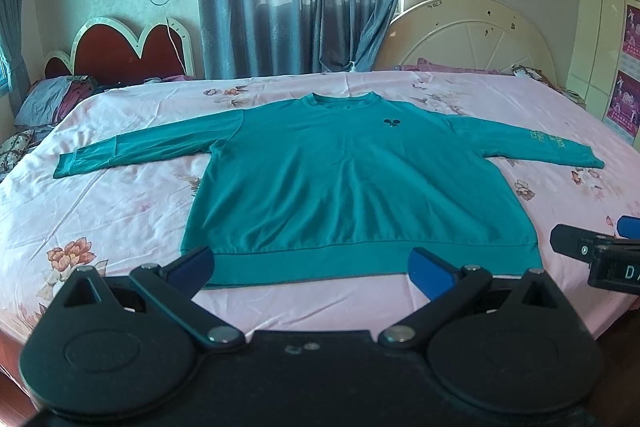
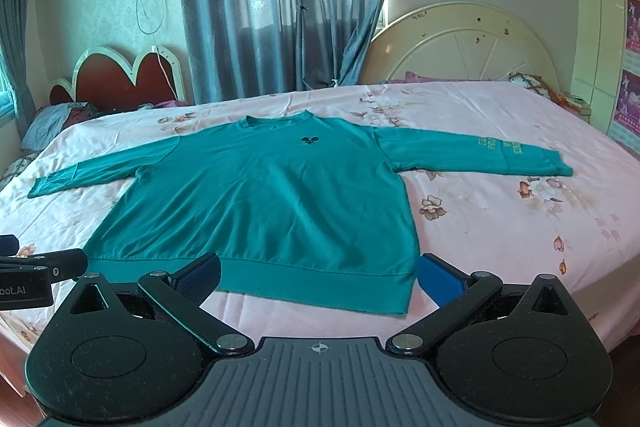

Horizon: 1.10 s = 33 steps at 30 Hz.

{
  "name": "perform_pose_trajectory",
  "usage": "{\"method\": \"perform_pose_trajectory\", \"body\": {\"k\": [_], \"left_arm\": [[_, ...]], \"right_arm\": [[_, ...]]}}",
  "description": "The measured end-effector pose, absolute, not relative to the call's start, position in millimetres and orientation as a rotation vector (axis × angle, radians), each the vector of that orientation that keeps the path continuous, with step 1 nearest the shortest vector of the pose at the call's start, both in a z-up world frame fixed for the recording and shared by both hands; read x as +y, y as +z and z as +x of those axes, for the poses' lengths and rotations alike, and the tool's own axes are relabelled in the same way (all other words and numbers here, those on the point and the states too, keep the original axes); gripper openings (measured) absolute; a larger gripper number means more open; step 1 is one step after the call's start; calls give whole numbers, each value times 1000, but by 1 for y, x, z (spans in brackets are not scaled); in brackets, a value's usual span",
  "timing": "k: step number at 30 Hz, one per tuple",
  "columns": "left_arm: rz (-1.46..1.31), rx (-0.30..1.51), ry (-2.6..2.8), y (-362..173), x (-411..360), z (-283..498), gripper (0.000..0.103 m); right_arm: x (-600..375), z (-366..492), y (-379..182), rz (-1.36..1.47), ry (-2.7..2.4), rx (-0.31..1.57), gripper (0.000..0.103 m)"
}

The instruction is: Fold small clothes

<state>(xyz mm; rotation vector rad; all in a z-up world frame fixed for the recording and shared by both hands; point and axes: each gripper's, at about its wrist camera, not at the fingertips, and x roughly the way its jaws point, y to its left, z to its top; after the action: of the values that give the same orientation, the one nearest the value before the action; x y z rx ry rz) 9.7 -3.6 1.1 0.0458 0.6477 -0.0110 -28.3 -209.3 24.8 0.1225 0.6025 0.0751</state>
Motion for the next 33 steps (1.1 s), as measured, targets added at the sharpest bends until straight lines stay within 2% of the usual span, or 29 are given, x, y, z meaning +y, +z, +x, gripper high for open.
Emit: {"method": "perform_pose_trajectory", "body": {"k": [21,27,33], "left_arm": [[17,666,-7,-7,10,25,103],[58,606,-6,-12,8,60,103],[-64,495,-54,-12,20,103,103]], "right_arm": [[-208,-11,15,162,47,612,103],[-221,23,16,229,28,580,103],[-238,72,13,271,-52,574,103]]}}
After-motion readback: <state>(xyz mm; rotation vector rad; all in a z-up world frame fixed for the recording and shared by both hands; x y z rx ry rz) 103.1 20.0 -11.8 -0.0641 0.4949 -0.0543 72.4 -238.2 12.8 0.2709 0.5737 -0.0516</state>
